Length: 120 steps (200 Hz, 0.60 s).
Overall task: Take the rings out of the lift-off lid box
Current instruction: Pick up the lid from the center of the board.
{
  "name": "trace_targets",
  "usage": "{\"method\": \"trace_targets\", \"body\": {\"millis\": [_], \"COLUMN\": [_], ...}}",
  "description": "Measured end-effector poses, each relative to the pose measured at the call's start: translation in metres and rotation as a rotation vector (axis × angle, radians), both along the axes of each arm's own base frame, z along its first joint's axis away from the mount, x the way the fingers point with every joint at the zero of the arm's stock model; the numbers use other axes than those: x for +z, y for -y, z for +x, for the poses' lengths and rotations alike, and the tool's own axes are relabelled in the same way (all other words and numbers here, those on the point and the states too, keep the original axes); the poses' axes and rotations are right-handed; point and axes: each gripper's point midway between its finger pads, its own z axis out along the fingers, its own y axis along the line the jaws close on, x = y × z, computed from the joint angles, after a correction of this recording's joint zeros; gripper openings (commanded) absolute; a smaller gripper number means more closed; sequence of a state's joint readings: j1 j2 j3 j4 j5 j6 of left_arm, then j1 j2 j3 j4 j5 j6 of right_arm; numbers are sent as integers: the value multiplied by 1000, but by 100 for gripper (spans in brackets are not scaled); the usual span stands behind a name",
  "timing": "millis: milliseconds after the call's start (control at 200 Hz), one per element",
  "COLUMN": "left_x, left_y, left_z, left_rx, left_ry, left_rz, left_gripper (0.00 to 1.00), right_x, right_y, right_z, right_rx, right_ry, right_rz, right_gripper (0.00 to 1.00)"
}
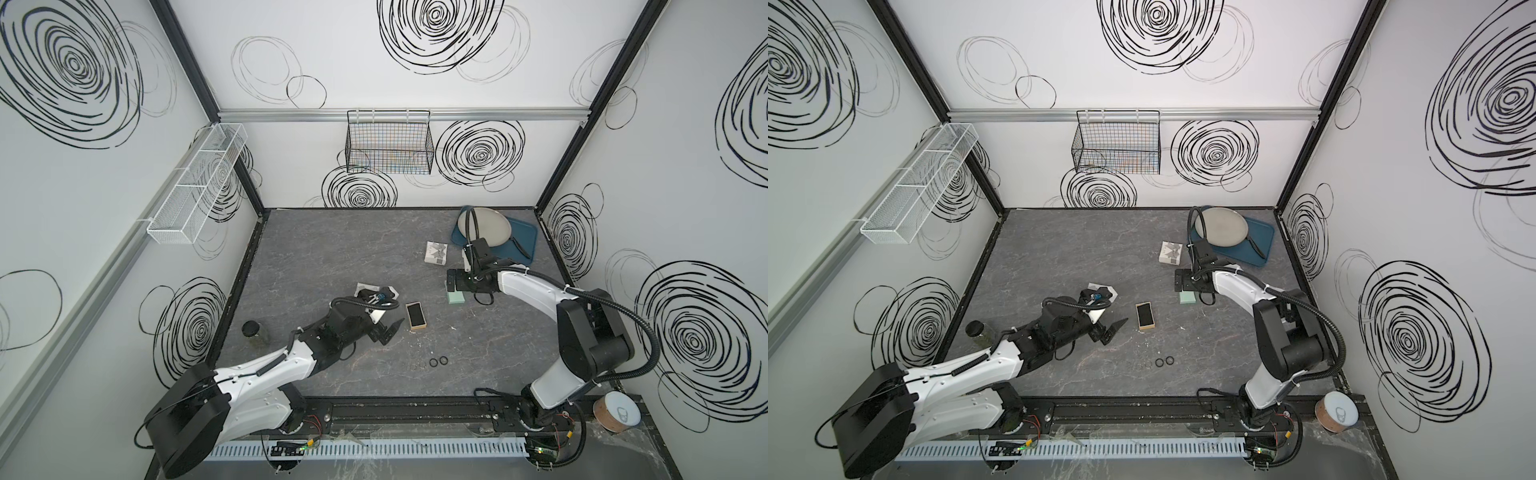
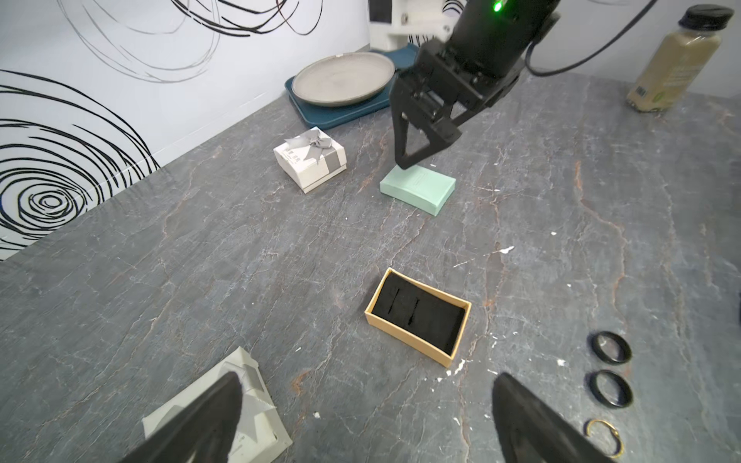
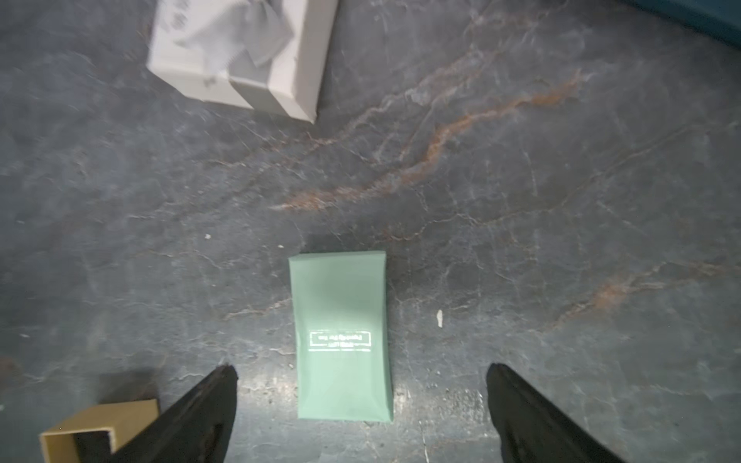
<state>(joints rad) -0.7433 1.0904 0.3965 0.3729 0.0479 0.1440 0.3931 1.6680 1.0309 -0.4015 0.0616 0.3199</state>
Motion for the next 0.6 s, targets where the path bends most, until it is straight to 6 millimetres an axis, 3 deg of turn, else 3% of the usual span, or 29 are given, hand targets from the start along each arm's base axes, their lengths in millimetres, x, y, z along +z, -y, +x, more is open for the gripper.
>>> {"method": "trace_targets", "body": {"millis": [155, 365, 600], "left_x": [-2, 7, 10], "left_y": [-7, -12, -8], "left_z": [-9, -16, -26], "left_rx": [-11, -19, -42], "left_ry": [26, 76, 95], "left_rz": [-25, -71, -84], "left_gripper": [100, 99, 100], "right_x": [-20, -28, -40], "right_y": [5, -5, -10], "right_z": [-4, -2, 2], "right_rx": [0, 22, 27], "right_ry": [-47, -59, -71], "right_rz": [-49, -66, -69], "right_gripper": [92, 86, 69]}}
